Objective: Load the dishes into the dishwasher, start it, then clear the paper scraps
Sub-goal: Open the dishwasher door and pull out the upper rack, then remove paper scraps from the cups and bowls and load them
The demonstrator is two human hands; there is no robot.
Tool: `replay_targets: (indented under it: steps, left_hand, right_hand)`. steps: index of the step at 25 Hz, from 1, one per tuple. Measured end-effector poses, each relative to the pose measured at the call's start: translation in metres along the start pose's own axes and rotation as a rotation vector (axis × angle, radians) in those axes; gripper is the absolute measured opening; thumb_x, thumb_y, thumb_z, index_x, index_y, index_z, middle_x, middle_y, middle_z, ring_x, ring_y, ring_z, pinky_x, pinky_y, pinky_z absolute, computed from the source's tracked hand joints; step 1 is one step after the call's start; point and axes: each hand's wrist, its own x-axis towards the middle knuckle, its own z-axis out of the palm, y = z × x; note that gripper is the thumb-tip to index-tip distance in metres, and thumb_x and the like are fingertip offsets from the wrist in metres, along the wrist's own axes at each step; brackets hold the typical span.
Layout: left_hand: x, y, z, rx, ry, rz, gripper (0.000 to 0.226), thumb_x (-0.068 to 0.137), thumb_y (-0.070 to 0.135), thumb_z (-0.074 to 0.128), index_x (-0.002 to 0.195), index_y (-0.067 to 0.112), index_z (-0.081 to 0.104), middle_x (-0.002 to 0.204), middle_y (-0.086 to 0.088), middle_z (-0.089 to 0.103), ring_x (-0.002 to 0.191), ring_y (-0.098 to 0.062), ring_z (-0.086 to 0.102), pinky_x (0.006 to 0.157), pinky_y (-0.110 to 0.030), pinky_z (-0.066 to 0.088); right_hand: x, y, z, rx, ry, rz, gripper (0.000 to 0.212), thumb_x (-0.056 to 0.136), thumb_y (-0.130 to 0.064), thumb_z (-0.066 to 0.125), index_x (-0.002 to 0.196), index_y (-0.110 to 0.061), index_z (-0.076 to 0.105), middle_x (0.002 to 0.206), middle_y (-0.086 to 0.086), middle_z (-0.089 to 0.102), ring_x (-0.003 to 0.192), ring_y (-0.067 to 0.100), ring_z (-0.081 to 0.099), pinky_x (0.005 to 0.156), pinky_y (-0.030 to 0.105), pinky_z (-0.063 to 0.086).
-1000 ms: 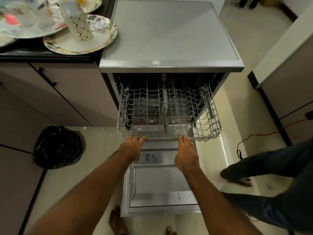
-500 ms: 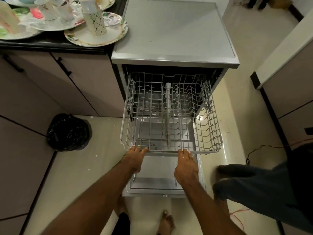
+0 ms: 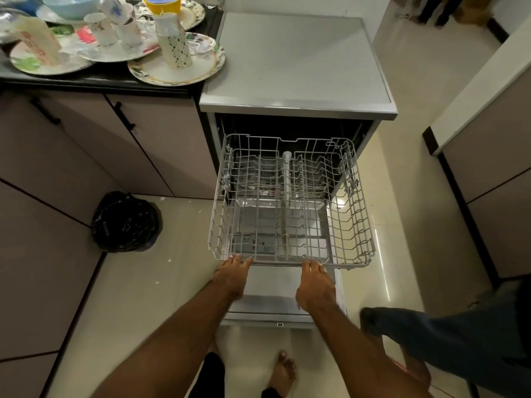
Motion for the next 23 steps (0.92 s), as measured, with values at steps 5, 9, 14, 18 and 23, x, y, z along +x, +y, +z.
replay_targets:
  steps: [5,9,14,18,23]
  left_hand:
    - [-0.025,0.002,-0.009,-0.067,0.148,0.02,0.114,0.09,0.033,0.075,0.163,0.028,-0.013,0.171,-0.009,-0.013,0.158,-0.031,-0.008,0.126,-0.045,0.005]
    - [-0.054,-0.002,-0.042,-0.082,0.248,0.042,0.107,0.094,0.051,0.066,0.162,0.028,-0.014,0.171,-0.007,-0.016,0.158,-0.029,-0.012,0.125,-0.046,0.001]
    - [-0.098,-0.023,-0.083,-0.115,0.354,0.005,0.1,0.096,0.067,0.049,0.162,0.026,-0.014,0.171,-0.007,-0.017,0.158,-0.027,-0.013,0.122,-0.042,-0.006]
    - [-0.128,-0.054,-0.106,-0.144,0.432,-0.048,0.099,0.097,0.073,0.04,0.162,0.022,-0.013,0.171,-0.007,-0.016,0.158,-0.027,-0.014,0.12,-0.042,-0.009]
    - [-0.149,-0.124,-0.127,-0.157,0.505,-0.099,0.096,0.095,0.075,0.037,0.163,0.027,-0.01,0.171,-0.007,-0.015,0.158,-0.026,-0.016,0.127,-0.046,-0.004]
  right_hand:
    - [-0.011,-0.01,-0.022,-0.013,0.037,-0.069,0.094,0.102,-0.055,0.052,0.166,-0.009,0.001,0.173,0.017,0.006,0.159,0.037,0.013,0.128,0.048,0.016]
    - [-0.019,-0.03,-0.051,0.022,0.152,-0.221,0.093,0.102,-0.061,0.047,0.166,-0.013,0.001,0.174,0.014,0.005,0.16,0.034,0.007,0.13,0.049,0.011]
    - [-0.038,-0.068,-0.101,0.063,0.227,-0.35,0.09,0.103,-0.068,0.034,0.167,-0.016,0.0,0.175,0.009,0.001,0.161,0.029,0.0,0.13,0.047,0.0]
    - [-0.043,-0.109,-0.134,0.05,0.282,-0.494,0.092,0.101,-0.074,0.028,0.167,-0.017,0.0,0.175,0.007,0.001,0.161,0.026,-0.002,0.13,0.045,-0.003]
    - [-0.031,-0.178,-0.164,0.016,0.342,-0.563,0.089,0.103,-0.071,0.031,0.167,-0.015,0.004,0.175,0.007,0.005,0.162,0.025,0.001,0.129,0.044,-0.004]
